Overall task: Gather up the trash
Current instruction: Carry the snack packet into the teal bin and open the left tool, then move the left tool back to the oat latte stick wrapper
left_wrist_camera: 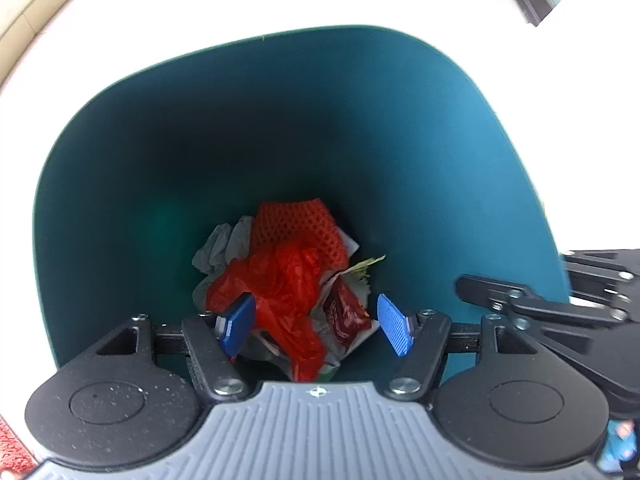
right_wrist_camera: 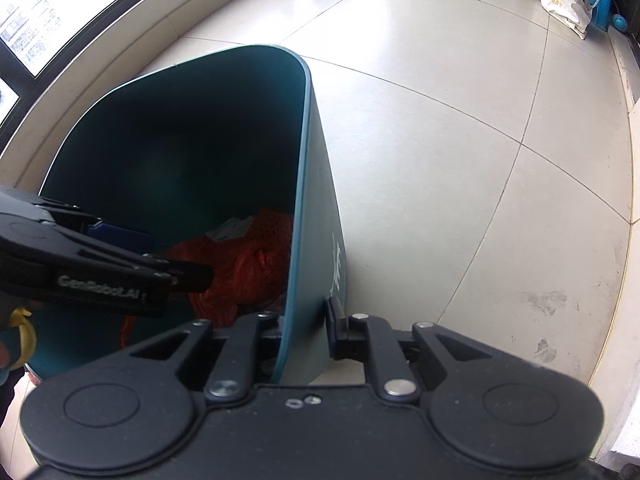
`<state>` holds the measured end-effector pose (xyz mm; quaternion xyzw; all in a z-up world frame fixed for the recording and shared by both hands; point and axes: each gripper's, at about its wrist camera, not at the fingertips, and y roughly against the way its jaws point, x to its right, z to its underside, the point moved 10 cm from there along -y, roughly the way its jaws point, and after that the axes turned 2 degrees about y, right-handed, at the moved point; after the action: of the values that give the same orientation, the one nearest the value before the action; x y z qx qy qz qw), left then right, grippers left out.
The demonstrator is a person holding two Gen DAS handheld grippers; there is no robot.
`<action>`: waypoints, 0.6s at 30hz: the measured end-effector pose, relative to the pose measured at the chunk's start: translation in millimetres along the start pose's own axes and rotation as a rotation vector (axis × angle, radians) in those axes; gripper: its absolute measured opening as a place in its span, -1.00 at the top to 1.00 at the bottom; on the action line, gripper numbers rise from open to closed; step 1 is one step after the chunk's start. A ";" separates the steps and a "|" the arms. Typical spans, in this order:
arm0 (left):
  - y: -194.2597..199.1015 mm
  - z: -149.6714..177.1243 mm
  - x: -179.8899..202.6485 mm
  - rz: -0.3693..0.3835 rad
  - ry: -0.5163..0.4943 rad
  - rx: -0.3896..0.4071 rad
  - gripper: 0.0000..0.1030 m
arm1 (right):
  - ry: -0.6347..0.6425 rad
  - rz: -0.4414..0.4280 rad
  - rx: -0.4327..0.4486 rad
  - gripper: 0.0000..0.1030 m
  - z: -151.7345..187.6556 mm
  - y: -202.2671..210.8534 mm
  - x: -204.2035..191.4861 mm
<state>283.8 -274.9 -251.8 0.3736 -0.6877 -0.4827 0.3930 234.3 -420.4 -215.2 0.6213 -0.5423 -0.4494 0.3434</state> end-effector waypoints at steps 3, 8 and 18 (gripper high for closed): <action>21.1 3.1 1.0 0.005 -0.024 0.036 -0.29 | 0.000 0.003 -0.002 0.75 -0.1 0.0 -0.9; 56.1 9.5 -2.0 -0.003 -0.049 0.098 -0.29 | 0.001 0.011 -0.005 0.76 -1.9 0.2 -2.4; 129.5 23.3 -43.8 -0.022 0.013 0.229 -0.30 | 0.000 0.037 -0.013 0.79 -5.6 -1.6 -8.9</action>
<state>263.5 -194.1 -140.9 0.4270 -0.7316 -0.4026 0.3469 240.1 -411.8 -213.0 0.6089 -0.5505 -0.4467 0.3558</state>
